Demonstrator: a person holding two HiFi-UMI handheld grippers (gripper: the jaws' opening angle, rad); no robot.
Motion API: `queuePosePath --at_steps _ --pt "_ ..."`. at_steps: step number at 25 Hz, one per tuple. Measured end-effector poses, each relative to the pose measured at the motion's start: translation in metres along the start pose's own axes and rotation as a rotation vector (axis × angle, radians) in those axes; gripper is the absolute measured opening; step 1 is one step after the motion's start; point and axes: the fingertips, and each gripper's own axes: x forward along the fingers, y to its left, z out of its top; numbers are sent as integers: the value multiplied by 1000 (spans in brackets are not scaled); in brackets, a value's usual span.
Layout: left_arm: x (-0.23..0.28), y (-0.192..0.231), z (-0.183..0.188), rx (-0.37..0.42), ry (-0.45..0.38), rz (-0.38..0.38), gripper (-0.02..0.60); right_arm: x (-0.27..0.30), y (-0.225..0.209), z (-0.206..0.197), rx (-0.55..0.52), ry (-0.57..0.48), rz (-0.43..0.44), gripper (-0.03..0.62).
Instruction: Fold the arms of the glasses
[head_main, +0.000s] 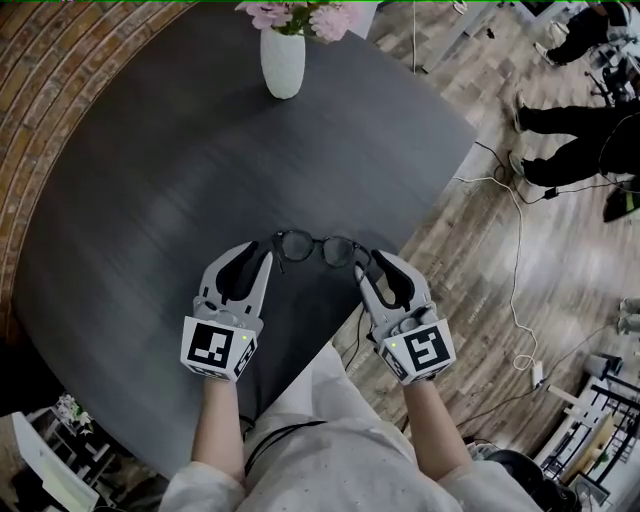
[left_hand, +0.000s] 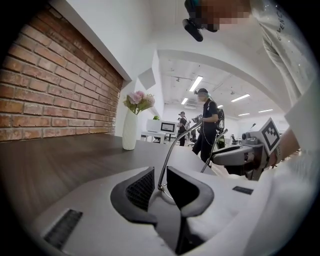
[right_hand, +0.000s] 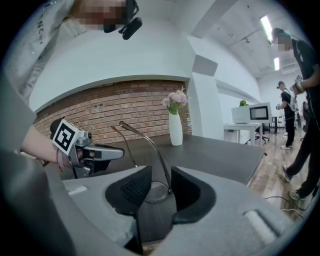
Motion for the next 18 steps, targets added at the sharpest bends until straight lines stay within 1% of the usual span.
queuePosePath --at_steps 3,6,9,11,14,16,18 --pt "5 -1 -3 0 14 -23 74 4 -1 -1 2 -2 -5 110" --pt "8 1 -7 2 23 -20 74 6 -1 -3 -7 1 -12 104" --pt "11 7 -10 -24 25 -18 74 9 -2 -3 -22 -2 -23 77" --pt "14 5 -11 -24 38 -27 75 10 -4 -3 -30 -2 -29 51" --pt "17 1 -13 5 57 -40 80 11 -5 -3 -52 2 -31 28" --pt "18 0 -13 34 66 -45 80 13 -3 -2 -67 11 -26 28" --pt "18 -2 -11 38 73 -51 80 17 -3 -4 -91 21 -21 28"
